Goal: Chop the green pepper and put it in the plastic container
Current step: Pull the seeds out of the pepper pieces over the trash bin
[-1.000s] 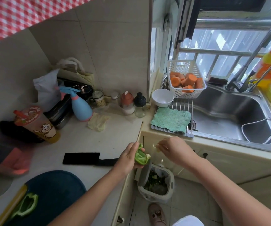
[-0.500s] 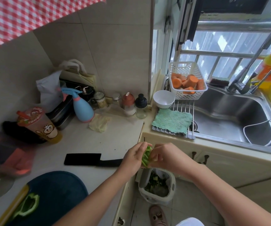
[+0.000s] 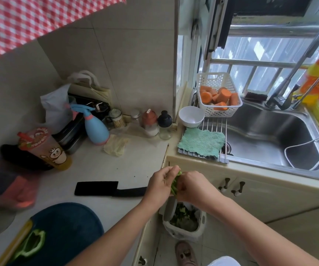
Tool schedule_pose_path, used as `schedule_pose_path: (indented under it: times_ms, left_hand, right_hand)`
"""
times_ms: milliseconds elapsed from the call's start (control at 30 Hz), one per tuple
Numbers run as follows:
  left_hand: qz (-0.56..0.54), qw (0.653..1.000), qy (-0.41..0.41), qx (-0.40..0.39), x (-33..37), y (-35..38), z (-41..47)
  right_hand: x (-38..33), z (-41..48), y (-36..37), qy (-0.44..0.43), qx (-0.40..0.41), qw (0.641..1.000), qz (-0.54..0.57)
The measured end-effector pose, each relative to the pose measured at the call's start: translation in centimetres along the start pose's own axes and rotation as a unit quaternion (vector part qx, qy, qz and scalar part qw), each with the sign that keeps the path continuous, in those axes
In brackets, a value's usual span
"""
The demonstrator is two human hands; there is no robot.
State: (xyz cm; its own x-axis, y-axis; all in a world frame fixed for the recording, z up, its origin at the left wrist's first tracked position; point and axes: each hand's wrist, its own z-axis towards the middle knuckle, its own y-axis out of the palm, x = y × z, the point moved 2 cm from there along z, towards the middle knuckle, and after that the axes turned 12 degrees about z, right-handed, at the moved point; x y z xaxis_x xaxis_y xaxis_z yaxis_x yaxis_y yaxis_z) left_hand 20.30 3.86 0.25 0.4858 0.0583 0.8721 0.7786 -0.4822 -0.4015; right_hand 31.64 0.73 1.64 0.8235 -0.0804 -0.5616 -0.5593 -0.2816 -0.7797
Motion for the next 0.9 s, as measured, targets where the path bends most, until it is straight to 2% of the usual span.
schedule_pose_path:
  times_ms: [133, 233, 433, 667, 900]
  left_hand:
    - [0.021, 0.999, 0.036, 0.034, 0.7, -0.7, 0.4]
    - [0.010, 0.999, 0.034, 0.019, 1.0, -1.1, 0.7]
    - [0.038, 0.999, 0.038, 0.000, 1.3, -0.5, 0.6]
    - [0.066, 0.997, 0.017, -0.026, 1.4, -0.6, 0.6]
    - [0.059, 0.998, 0.005, -0.033, 1.8, -1.0, 0.8]
  right_hand:
    - [-0.4, -0.4, 0.1, -0.017, 0.075, 0.997, 0.015]
    - [-0.6, -0.4, 0.2, -0.029, 0.114, 0.993, 0.026]
    - [-0.9, -0.2, 0.5, -0.019, 0.084, 0.996, -0.017]
    - [-0.7, -0.9, 0.9, -0.023, 0.080, 0.996, 0.010]
    - [-0.4, -1.0, 1.2, 0.001, 0.142, 0.988, 0.058]
